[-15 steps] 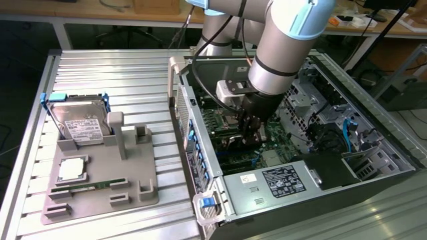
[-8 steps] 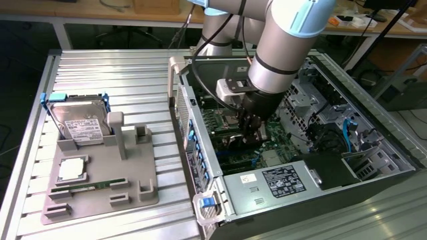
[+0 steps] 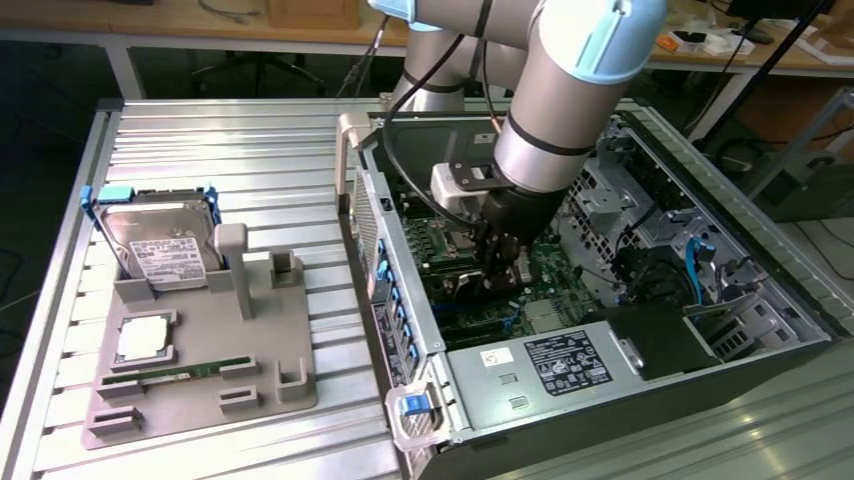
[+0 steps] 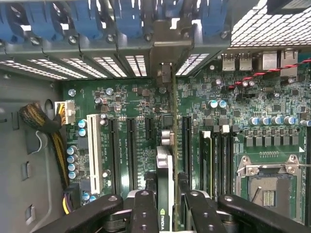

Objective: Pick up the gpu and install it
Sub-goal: 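Insert the gpu into the slot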

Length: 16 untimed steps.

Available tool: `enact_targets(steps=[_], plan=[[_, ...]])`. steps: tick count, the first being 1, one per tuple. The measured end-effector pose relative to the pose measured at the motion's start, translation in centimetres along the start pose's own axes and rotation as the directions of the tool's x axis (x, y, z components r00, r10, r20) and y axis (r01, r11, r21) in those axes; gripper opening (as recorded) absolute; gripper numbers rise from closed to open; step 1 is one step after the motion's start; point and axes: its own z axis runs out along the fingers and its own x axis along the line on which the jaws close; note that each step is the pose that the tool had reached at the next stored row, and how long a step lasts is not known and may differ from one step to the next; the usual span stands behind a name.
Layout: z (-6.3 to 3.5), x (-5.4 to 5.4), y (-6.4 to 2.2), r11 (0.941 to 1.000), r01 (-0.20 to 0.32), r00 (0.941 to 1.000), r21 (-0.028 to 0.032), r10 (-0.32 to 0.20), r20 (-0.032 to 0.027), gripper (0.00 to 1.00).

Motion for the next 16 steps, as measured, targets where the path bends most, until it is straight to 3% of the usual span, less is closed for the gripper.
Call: enact_targets(steps=[4, 16], plan=[[-0.57, 0.00, 0.00, 1.0000, 0.000, 1.0000, -0.0001, 0.000, 0.0001, 0.27], [-0.52, -0.06, -0.01, 1.0000, 0.000, 1.0000, -0.0002, 0.000, -0.0001, 0.27]])
